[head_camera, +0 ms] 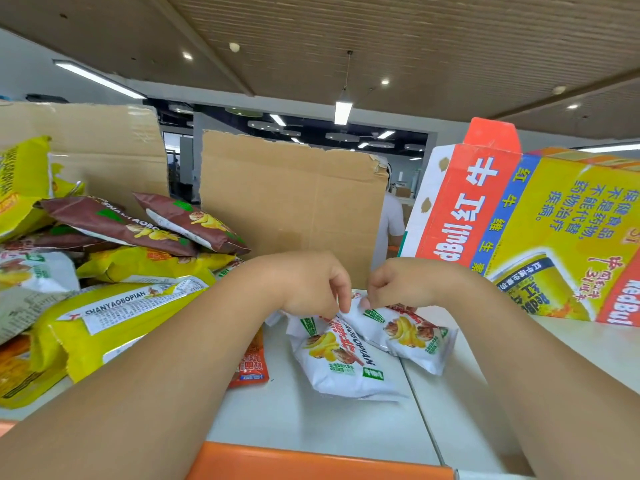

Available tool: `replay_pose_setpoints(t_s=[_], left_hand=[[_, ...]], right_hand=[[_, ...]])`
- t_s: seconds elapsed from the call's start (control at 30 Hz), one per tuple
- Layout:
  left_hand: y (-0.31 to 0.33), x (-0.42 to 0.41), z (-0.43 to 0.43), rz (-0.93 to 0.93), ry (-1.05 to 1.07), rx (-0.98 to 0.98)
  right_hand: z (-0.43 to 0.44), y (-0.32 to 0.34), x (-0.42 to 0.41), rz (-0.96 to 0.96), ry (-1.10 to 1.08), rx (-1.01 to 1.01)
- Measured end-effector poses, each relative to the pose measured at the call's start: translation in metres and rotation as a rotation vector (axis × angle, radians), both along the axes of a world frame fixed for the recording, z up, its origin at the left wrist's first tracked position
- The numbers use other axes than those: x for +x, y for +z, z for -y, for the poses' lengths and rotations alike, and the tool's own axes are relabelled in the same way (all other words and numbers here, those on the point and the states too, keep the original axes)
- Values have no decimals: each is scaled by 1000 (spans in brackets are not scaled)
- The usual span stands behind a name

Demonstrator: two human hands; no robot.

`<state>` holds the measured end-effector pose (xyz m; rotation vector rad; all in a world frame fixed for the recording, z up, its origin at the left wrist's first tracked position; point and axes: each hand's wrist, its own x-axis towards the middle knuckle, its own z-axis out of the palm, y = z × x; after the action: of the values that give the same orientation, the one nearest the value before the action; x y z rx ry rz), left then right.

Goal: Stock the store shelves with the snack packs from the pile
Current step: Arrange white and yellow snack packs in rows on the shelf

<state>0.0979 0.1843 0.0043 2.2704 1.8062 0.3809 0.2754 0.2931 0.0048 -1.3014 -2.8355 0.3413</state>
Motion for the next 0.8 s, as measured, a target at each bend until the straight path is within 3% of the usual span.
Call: replay_pose_setpoints(t_s=[0.1,0.2,0.33,0.4,0.5,0.67,0.8], left_hand=[[3,2,5,7,15,-193],[3,6,12,66,-8,-380],[4,6,12,-5,25,-251],[3,4,12,-138,112,-171],[2,3,14,-178,172,-147],[5,17,25,-444,246,-240],[1,24,25,-457,249,-257]], right_hand=[[1,4,8,-52,-52,-157],[6,7,7,45,-80,-235],[10,7,1,138,-126,-175],[12,8,-1,251,-148,-55],[19,11,-1,378,-158,164],[24,1,-2,344,-194,14],[29,-6,-15,424,-135,-7]])
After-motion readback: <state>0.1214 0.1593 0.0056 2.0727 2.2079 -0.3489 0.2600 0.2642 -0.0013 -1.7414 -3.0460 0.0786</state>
